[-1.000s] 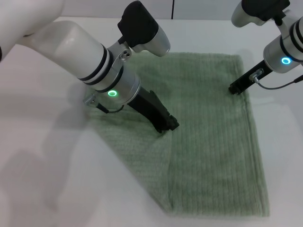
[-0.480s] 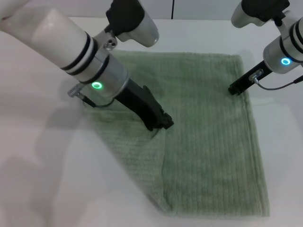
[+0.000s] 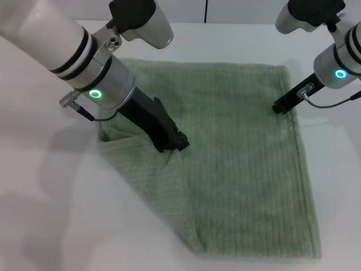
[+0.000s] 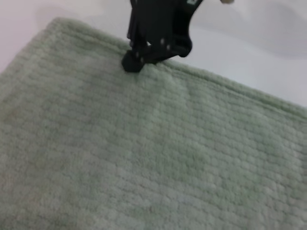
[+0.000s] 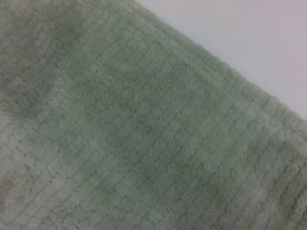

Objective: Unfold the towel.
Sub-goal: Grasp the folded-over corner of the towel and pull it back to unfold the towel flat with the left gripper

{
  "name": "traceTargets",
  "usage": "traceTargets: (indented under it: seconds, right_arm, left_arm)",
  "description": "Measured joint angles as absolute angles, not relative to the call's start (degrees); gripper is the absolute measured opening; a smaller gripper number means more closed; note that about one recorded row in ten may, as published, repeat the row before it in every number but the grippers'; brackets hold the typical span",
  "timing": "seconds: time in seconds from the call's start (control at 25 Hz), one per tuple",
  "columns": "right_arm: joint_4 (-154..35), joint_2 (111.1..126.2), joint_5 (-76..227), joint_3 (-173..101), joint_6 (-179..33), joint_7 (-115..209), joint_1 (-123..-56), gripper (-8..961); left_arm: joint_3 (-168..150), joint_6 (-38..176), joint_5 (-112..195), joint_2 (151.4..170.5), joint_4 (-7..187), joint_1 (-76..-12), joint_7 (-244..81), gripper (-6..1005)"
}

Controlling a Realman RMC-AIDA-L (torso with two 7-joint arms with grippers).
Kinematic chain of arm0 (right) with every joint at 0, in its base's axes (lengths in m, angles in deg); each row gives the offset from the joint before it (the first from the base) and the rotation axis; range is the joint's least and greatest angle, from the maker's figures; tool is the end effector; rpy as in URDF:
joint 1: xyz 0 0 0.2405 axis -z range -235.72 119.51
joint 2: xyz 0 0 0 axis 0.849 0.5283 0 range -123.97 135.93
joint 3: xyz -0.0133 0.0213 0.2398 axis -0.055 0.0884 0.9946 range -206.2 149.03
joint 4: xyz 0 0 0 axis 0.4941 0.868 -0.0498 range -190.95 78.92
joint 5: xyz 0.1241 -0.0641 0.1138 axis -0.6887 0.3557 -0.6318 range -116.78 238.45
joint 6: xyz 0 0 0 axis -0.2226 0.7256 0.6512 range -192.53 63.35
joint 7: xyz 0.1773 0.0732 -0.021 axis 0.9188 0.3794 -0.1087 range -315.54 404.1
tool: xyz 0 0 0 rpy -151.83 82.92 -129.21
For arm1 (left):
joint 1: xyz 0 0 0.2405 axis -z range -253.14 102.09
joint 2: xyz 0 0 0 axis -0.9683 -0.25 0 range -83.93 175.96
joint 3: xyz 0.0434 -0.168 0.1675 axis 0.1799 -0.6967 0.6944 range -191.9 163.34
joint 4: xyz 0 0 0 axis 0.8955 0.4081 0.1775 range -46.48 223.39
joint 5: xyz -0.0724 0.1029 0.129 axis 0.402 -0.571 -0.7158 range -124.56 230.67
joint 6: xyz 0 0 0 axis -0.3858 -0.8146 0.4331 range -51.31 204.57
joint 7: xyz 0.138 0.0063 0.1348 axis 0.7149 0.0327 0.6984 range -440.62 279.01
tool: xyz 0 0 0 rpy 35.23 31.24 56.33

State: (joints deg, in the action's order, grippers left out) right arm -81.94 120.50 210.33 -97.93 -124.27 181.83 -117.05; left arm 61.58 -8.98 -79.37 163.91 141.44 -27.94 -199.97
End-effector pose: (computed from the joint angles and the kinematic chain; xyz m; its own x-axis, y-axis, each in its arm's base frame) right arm 0.2229 0.4139 -0.0637 0.7001 -0.6934 0.1705 -0.5369 -0.6686 -0.5146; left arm -0.1569 0.3346 -0.0808 0.9229 0.3306 -0.1971 0.3230 -0.9438 -0.0704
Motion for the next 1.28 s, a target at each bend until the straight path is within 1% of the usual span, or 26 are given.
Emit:
traceTargets:
  seconds: [0.96, 1.28]
  right_arm:
    - [-81.9, 120.5, 210.5, -97.9, -124.1, 181.8, -117.0, -1]
    - [-81.9, 120.5, 210.4, -97.9, -124.1, 181.7, -116.9, -1]
  left_arm:
    - [60.2, -24.4, -84.0, 164.02, 154.4, -29.9, -202.6, 90]
    - [60.7, -26.5, -85.0, 164.06, 157.3, -30.8, -204.0, 95]
